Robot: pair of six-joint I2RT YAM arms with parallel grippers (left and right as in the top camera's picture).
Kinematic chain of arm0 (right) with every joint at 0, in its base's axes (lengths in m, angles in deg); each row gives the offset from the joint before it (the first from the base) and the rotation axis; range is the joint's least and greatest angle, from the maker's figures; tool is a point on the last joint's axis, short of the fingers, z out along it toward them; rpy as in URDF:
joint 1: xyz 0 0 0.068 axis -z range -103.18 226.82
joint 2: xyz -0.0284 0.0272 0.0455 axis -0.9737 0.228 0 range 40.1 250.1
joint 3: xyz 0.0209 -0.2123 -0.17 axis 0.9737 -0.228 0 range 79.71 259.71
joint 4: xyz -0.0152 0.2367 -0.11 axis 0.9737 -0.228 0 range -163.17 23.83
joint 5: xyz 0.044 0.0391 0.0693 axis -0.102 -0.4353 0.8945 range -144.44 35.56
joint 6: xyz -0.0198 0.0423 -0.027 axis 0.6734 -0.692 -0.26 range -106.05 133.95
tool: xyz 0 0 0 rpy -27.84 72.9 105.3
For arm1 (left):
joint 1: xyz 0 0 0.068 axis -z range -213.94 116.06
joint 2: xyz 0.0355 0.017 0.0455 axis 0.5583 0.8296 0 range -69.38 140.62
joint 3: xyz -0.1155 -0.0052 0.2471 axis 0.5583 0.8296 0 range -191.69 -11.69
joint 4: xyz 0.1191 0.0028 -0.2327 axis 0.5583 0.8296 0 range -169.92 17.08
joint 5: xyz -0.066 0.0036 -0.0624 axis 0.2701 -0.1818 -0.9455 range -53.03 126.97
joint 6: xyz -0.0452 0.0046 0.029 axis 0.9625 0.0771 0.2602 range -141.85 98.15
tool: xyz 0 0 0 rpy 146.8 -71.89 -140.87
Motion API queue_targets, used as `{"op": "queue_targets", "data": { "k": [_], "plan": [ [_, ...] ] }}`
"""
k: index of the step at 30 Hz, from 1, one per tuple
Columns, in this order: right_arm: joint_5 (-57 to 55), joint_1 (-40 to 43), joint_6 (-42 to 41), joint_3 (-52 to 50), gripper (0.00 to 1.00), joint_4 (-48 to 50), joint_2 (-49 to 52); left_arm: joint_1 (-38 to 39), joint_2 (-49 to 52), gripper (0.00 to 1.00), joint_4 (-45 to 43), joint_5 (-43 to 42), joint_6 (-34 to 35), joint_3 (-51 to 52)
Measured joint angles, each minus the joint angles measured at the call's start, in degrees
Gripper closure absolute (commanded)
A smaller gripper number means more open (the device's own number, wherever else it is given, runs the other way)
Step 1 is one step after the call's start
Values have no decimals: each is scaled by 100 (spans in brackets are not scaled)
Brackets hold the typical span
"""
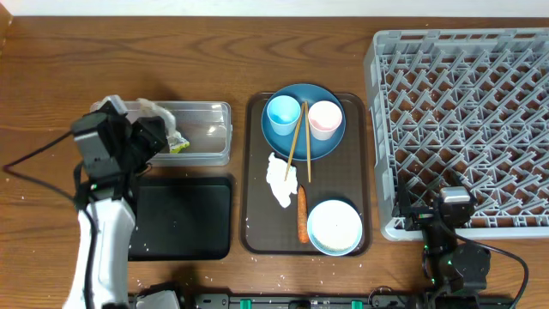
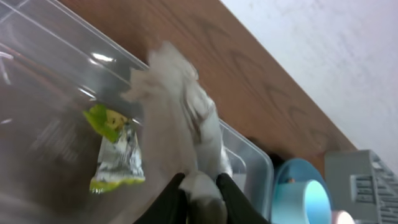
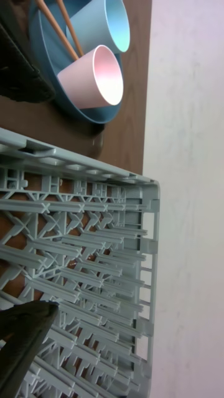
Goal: Sort waste into correct bins and load items into the dishwasher rack
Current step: 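Grasp the tissue on the black tray and drop it into the clear bin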
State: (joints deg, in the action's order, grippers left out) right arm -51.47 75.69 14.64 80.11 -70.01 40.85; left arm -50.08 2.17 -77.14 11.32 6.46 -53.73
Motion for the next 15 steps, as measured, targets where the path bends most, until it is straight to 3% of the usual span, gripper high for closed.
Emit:
{"op": "queue_targets", "data": {
  "k": [3,5,10,15],
  "plan": [
    [0,0,0,0,1,0,0,9,337,51,-160,-4,2,0],
    [0,0,0,0,1,0,0,13,466,44,-190,-7,0,0],
    [0,0,0,0,1,0,0,13,402,39,-262,-17,17,0],
    [2,0,0,0,1,0,0,205,-166,39,332,-146,94,0]
  ]
}}
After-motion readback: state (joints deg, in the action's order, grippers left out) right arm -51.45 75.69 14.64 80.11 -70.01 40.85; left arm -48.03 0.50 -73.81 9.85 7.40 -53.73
